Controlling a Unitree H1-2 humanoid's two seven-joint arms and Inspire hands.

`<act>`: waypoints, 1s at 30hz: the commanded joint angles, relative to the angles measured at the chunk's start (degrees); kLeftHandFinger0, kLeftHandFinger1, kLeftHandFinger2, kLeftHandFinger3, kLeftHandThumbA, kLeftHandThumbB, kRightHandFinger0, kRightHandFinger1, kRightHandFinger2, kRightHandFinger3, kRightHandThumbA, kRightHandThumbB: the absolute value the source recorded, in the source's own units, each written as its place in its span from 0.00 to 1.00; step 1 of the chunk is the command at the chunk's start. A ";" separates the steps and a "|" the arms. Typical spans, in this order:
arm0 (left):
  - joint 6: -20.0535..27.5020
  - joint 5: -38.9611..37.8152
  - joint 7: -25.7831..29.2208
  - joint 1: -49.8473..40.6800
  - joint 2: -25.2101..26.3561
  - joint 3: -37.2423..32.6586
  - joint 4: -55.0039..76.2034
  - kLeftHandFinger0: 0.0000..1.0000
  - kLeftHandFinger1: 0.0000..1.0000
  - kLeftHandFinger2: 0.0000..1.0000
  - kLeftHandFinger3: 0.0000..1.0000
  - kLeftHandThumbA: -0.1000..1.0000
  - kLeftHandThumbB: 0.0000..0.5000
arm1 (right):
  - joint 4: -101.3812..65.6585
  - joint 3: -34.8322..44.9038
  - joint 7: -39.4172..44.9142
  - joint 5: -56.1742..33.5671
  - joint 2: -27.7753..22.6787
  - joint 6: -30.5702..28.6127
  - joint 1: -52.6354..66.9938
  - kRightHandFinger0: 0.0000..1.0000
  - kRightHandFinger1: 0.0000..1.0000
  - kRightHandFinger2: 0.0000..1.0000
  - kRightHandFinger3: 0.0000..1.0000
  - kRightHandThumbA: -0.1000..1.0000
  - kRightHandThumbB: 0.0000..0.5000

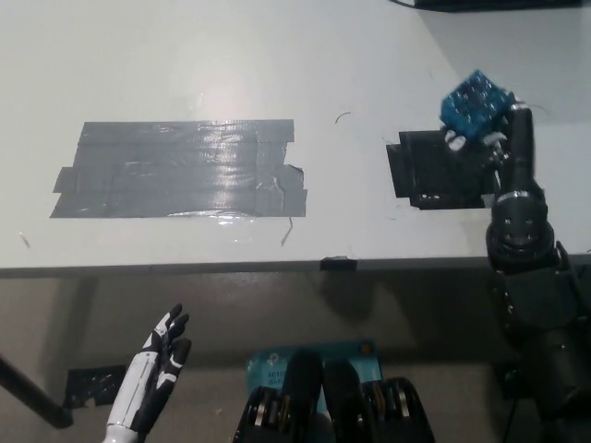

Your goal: A person hands a rubik's cube to the robot and rhe robot picks it up with its right hand and places it on the black spot on the desk infron tof it

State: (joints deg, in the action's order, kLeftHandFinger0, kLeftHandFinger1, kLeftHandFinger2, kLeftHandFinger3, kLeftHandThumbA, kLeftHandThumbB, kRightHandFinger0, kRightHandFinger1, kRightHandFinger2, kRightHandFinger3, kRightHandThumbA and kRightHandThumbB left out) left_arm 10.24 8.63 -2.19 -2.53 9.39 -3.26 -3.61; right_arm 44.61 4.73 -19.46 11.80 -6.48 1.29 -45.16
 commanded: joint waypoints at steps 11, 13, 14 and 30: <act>0.17 1.05 -0.58 2.01 1.11 -0.19 1.56 1.00 1.00 1.00 1.00 0.97 0.34 | -3.71 -12.19 13.09 3.53 -7.66 4.52 -2.91 1.00 1.00 1.00 1.00 0.78 1.00; -0.08 1.07 -0.64 2.00 1.12 -0.21 1.70 1.00 1.00 1.00 1.00 0.97 0.34 | -5.54 -12.34 13.85 2.82 -7.97 4.36 -2.46 1.00 1.00 1.00 1.00 0.80 1.00; -0.12 1.02 -0.68 2.00 1.12 -0.20 1.74 1.00 1.00 1.00 1.00 0.97 0.35 | -6.49 -12.41 14.26 2.58 -8.08 4.71 -2.25 1.00 1.00 1.00 1.00 0.81 1.00; -0.47 0.76 -0.86 2.94 1.29 -0.17 1.62 1.00 1.00 1.00 1.00 0.93 0.30 | -41.84 -8.89 21.06 1.28 -10.75 15.25 1.68 1.00 1.00 1.00 1.00 0.89 0.97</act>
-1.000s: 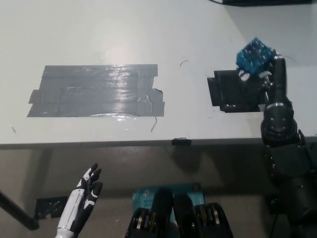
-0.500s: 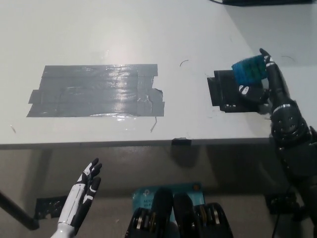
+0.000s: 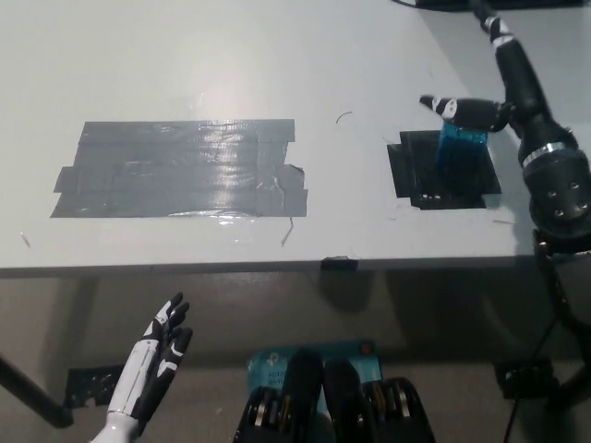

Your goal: A person hands a rubik's cube to the robot and rhe robot picks it up with its right hand and places it on the black spot on the desk infron tof it

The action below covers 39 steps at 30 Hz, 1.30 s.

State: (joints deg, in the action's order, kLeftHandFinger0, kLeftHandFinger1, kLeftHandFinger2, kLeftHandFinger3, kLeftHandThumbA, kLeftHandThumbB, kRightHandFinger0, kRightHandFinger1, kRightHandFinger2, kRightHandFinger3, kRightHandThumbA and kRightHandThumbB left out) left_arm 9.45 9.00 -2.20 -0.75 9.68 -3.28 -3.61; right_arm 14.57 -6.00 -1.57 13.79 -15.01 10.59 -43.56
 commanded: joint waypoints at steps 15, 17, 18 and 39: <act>0.35 0.53 -1.19 -0.90 1.12 -0.76 1.35 1.00 1.00 1.00 1.00 0.92 0.27 | -46.76 2.19 1.66 -5.01 2.82 -0.91 33.95 1.00 1.00 1.00 1.00 1.00 0.69; 0.48 0.20 -1.29 -1.81 0.85 -0.95 1.20 1.00 1.00 1.00 1.00 0.91 0.29 | -44.47 2.09 1.17 -5.23 3.34 -3.67 38.27 1.00 1.00 1.00 1.00 1.00 0.67; 0.60 0.15 -1.31 -2.25 0.75 -1.07 1.15 1.00 1.00 1.00 1.00 0.91 0.30 | -43.16 2.04 1.05 -5.31 3.56 -5.18 40.22 1.00 1.00 1.00 1.00 1.00 0.62; 2.00 0.85 0.01 -5.49 0.45 -1.99 0.92 1.00 1.00 1.00 1.00 0.89 0.27 | -14.33 -2.32 4.95 -6.43 7.48 -15.64 46.39 1.00 1.00 1.00 1.00 1.00 0.45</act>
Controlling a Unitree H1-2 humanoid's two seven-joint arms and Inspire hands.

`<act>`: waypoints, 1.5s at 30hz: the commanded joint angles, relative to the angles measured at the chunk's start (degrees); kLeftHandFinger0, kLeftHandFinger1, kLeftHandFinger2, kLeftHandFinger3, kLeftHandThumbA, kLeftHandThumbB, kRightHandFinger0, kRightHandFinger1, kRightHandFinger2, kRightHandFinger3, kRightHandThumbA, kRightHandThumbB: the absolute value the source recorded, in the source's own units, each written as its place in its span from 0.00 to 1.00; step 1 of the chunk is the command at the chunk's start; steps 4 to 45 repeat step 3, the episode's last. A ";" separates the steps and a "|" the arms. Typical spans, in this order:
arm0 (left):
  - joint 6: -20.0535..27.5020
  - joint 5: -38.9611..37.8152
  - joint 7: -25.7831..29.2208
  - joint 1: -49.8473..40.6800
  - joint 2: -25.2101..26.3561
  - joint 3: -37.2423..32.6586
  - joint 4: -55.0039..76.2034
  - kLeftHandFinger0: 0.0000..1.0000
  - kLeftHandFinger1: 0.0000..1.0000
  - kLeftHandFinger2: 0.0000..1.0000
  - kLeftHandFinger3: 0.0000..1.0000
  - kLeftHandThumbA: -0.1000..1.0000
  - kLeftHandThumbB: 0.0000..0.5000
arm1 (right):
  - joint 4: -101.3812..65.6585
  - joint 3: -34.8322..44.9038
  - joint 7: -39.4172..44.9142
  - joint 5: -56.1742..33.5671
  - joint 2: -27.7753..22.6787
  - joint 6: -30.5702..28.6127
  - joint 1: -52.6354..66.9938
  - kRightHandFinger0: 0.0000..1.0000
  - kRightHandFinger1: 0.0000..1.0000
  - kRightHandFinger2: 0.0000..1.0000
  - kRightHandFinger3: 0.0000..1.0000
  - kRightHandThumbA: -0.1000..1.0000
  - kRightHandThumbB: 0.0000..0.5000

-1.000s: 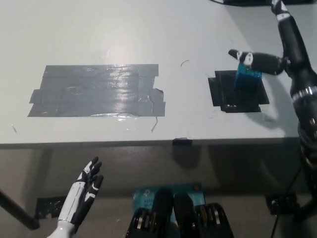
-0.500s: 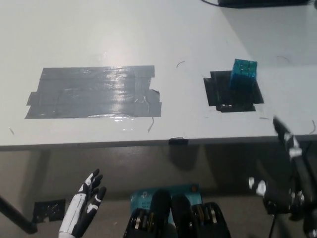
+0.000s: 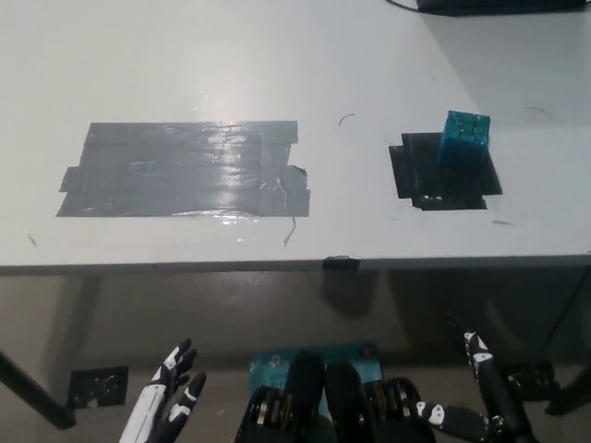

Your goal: A person hands a rubik's cube to the robot and rhe robot picks it up with its right hand and places it on the black spot on the desk infron tof it

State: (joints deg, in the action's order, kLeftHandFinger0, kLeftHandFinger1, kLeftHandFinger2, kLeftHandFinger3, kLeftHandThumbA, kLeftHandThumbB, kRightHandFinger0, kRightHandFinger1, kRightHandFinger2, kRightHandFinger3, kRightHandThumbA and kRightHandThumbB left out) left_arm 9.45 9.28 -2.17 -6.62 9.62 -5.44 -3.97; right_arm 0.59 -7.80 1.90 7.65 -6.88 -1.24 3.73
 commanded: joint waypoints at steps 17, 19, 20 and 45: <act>2.08 0.73 0.03 0.47 0.52 0.10 1.15 1.00 1.00 1.00 1.00 0.89 0.28 | -0.41 -0.64 1.86 -0.13 -0.86 -3.61 -0.81 1.00 1.00 1.00 1.00 1.00 0.45; 2.08 0.73 0.03 0.47 0.52 0.10 1.15 1.00 1.00 1.00 1.00 0.89 0.28 | -0.41 -0.64 1.86 -0.13 -0.86 -3.61 -0.81 1.00 1.00 1.00 1.00 1.00 0.45; 2.08 0.73 0.03 0.47 0.52 0.10 1.15 1.00 1.00 1.00 1.00 0.89 0.28 | -0.41 -0.64 1.86 -0.13 -0.86 -3.61 -0.81 1.00 1.00 1.00 1.00 1.00 0.45; 2.08 0.73 0.03 0.47 0.52 0.10 1.15 1.00 1.00 1.00 1.00 0.89 0.28 | -0.41 -0.64 1.86 -0.13 -0.86 -3.61 -0.81 1.00 1.00 1.00 1.00 1.00 0.45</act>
